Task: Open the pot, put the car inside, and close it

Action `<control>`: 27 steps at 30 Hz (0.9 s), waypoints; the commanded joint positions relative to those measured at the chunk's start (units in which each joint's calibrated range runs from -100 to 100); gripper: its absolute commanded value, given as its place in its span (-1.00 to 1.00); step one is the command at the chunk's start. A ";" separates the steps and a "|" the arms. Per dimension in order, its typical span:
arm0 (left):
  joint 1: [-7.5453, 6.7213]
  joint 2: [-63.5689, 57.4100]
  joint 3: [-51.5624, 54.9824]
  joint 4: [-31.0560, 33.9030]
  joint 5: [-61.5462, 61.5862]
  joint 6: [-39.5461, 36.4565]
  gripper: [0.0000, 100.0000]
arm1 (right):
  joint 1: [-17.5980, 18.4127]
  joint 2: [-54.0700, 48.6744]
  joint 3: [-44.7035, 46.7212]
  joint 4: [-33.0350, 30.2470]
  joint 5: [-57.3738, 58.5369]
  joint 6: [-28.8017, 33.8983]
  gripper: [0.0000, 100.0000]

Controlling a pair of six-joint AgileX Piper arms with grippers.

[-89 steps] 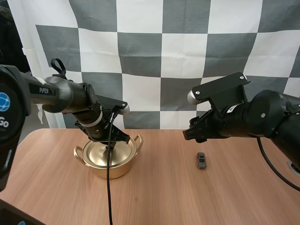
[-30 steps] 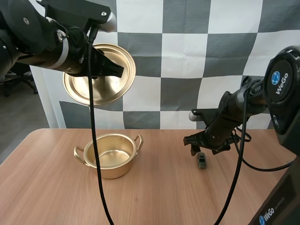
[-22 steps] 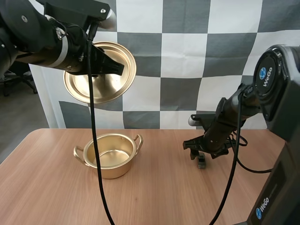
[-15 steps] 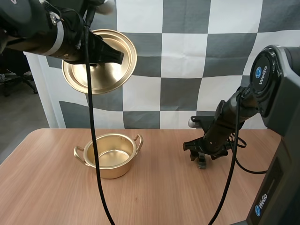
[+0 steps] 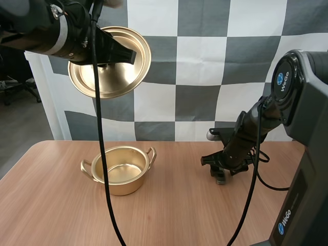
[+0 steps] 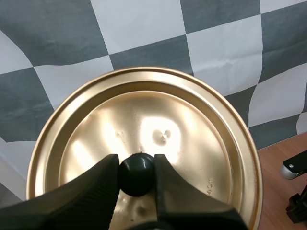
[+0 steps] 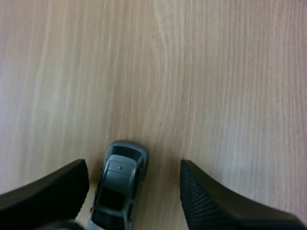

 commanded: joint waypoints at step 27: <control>0.00 -10.54 -27.89 11.84 16.02 -1.17 -1.00 | 9.47 -22.64 -10.05 0.58 16.70 -3.05 -1.00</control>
